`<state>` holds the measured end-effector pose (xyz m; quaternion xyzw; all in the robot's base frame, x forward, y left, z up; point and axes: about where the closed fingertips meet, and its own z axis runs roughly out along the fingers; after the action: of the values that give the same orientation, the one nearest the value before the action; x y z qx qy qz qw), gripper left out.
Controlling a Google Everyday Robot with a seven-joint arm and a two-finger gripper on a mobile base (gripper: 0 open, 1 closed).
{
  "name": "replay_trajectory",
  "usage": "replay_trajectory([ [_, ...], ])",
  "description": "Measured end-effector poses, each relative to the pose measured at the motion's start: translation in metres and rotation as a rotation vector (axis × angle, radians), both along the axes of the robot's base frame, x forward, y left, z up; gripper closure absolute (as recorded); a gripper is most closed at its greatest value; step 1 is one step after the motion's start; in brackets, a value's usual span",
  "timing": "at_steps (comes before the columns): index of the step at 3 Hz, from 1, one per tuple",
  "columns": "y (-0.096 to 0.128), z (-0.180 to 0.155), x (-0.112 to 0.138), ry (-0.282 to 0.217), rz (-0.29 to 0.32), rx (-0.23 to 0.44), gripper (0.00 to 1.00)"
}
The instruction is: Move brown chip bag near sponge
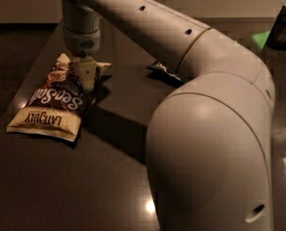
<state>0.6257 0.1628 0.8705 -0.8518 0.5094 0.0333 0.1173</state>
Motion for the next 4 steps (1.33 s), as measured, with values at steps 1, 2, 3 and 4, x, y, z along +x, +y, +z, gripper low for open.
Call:
replay_trajectory([
  [1,-0.015,0.012,-0.006,-0.009,0.004,0.015,0.6],
  [2,-0.034,0.022,-0.012,-0.01,-0.006,0.038,0.83],
  [3,-0.058,0.027,-0.018,0.005,-0.027,0.054,1.0],
  [4,-0.084,0.032,-0.026,0.024,-0.026,0.07,1.0],
])
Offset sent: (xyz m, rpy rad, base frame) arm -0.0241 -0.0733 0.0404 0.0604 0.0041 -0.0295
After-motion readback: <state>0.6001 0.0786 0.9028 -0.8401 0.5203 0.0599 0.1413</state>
